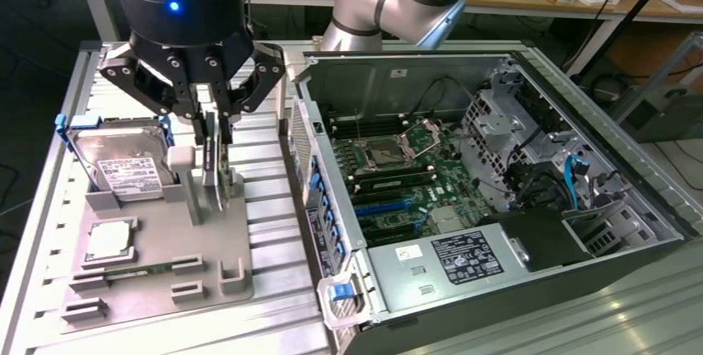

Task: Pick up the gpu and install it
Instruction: 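Pick up the gpu and move the gpu toward the slot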

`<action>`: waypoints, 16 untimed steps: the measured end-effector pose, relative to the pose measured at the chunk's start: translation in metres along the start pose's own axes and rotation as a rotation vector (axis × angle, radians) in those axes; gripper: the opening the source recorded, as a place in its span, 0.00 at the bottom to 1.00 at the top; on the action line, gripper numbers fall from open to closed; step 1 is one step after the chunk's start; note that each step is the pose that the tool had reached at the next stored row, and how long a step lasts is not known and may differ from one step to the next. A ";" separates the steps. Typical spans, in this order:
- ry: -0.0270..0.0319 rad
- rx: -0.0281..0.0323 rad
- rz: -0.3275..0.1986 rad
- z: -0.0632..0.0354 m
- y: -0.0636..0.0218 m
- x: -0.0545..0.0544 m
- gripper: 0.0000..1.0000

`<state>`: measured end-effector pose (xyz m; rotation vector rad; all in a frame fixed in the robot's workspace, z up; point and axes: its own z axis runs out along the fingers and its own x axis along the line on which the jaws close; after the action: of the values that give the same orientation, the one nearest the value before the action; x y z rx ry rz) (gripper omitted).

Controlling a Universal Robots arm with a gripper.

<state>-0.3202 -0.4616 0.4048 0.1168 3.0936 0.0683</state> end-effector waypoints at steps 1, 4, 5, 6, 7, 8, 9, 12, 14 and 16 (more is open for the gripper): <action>0.0000 0.0000 0.000 -0.0011 0.0001 0.000 0.27; -0.0001 -0.0001 0.000 -0.0039 0.0002 0.000 0.27; 0.0000 0.0001 0.000 -0.0049 0.0002 0.000 0.27; 0.0000 0.0000 0.000 -0.0059 0.0003 0.000 0.27; -0.0001 0.0000 0.000 -0.0068 0.0003 0.000 0.27; -0.0001 -0.0001 0.000 -0.0077 0.0004 0.000 0.27; -0.0001 0.0000 0.000 -0.0088 0.0004 0.000 0.27; 0.0000 0.0000 0.000 -0.0116 0.0005 0.000 0.27; 0.0000 -0.0001 0.000 -0.0132 0.0006 -0.001 0.27; 0.0000 0.0000 0.000 -0.0147 0.0007 -0.001 0.27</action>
<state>-0.3202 -0.4616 0.4196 0.1169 3.0935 0.0684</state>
